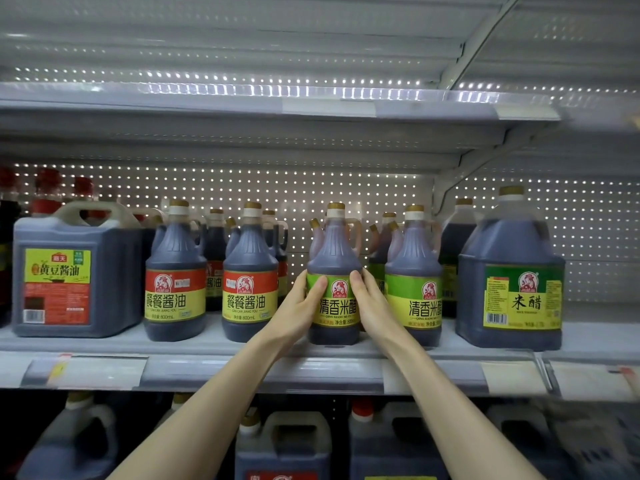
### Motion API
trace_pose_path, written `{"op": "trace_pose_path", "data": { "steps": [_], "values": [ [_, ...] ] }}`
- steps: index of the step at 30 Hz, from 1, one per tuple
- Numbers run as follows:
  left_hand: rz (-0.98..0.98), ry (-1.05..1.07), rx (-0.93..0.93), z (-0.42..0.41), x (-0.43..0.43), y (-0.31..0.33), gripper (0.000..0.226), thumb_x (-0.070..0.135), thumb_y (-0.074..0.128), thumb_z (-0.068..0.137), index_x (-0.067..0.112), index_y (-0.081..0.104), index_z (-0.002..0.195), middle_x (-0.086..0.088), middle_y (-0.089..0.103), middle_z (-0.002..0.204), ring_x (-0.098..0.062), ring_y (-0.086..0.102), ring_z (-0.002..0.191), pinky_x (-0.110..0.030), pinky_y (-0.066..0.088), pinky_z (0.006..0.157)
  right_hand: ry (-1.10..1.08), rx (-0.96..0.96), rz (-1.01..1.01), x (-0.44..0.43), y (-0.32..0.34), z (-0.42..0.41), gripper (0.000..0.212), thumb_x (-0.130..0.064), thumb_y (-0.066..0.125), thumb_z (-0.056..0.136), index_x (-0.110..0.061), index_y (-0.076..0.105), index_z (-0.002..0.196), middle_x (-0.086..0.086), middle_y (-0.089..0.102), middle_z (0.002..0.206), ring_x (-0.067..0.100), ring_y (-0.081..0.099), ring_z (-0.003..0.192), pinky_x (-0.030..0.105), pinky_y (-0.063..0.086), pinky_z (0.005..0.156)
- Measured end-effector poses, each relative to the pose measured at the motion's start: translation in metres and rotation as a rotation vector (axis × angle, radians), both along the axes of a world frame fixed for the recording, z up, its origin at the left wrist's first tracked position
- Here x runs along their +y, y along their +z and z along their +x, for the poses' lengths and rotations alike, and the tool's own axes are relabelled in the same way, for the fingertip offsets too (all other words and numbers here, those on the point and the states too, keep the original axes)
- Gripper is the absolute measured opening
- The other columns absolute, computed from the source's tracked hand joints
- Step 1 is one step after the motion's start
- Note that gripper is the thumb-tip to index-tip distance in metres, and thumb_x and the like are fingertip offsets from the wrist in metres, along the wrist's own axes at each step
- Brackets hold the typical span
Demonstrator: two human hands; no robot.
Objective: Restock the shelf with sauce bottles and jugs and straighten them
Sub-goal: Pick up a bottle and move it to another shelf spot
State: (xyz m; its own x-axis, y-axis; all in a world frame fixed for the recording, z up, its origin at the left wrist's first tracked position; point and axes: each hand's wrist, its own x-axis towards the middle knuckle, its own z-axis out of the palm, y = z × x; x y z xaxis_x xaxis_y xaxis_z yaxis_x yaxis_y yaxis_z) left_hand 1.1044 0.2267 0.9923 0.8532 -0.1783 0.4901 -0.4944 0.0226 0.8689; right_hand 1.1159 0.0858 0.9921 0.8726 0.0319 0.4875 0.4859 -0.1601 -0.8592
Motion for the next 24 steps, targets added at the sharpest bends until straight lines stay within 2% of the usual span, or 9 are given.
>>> {"op": "trace_pose_path", "data": {
  "steps": [2, 10, 17, 24],
  "values": [
    [0.003, 0.009, -0.001, 0.001, 0.0, 0.0, 0.035, 0.03, 0.042, 0.101, 0.021, 0.043, 0.134, 0.004, 0.064, 0.118, -0.003, 0.063, 0.104, -0.019, 0.052, 0.081, 0.0, -0.006, 0.003, 0.0, -0.001, 0.003, 0.057, -0.052, 0.035, 0.098, -0.026, 0.031, 0.149, -0.003, 0.05, 0.142, 0.016, 0.048, 0.129, 0.044, 0.039, 0.11],
    [0.025, 0.05, -0.021, 0.006, 0.0, -0.002, 0.039, 0.034, 0.045, 0.1, 0.018, 0.043, 0.135, 0.002, 0.064, 0.119, -0.008, 0.062, 0.109, -0.029, 0.051, 0.094, -0.015, -0.006, 0.013, -0.001, -0.001, 0.005, 0.056, -0.05, 0.035, 0.1, -0.024, 0.031, 0.149, -0.003, 0.049, 0.142, 0.016, 0.048, 0.129, 0.042, 0.038, 0.111],
    [0.029, 0.011, -0.021, 0.005, 0.002, -0.003, 0.037, 0.031, 0.042, 0.101, 0.019, 0.042, 0.136, 0.001, 0.064, 0.12, -0.009, 0.063, 0.109, -0.026, 0.052, 0.089, -0.031, -0.002, 0.021, 0.003, -0.004, 0.004, 0.05, -0.05, 0.035, 0.1, -0.027, 0.038, 0.144, -0.003, 0.055, 0.136, 0.015, 0.052, 0.124, 0.044, 0.04, 0.109],
    [0.062, -0.021, 0.005, 0.0, 0.003, 0.0, 0.042, 0.03, 0.04, 0.102, 0.02, 0.035, 0.143, 0.002, 0.062, 0.123, -0.006, 0.062, 0.109, -0.02, 0.053, 0.084, -0.061, 0.02, -0.002, 0.004, 0.0, -0.005, 0.054, -0.052, 0.033, 0.1, -0.026, 0.035, 0.147, -0.003, 0.051, 0.139, 0.017, 0.048, 0.128, 0.042, 0.039, 0.11]
  ]
}}
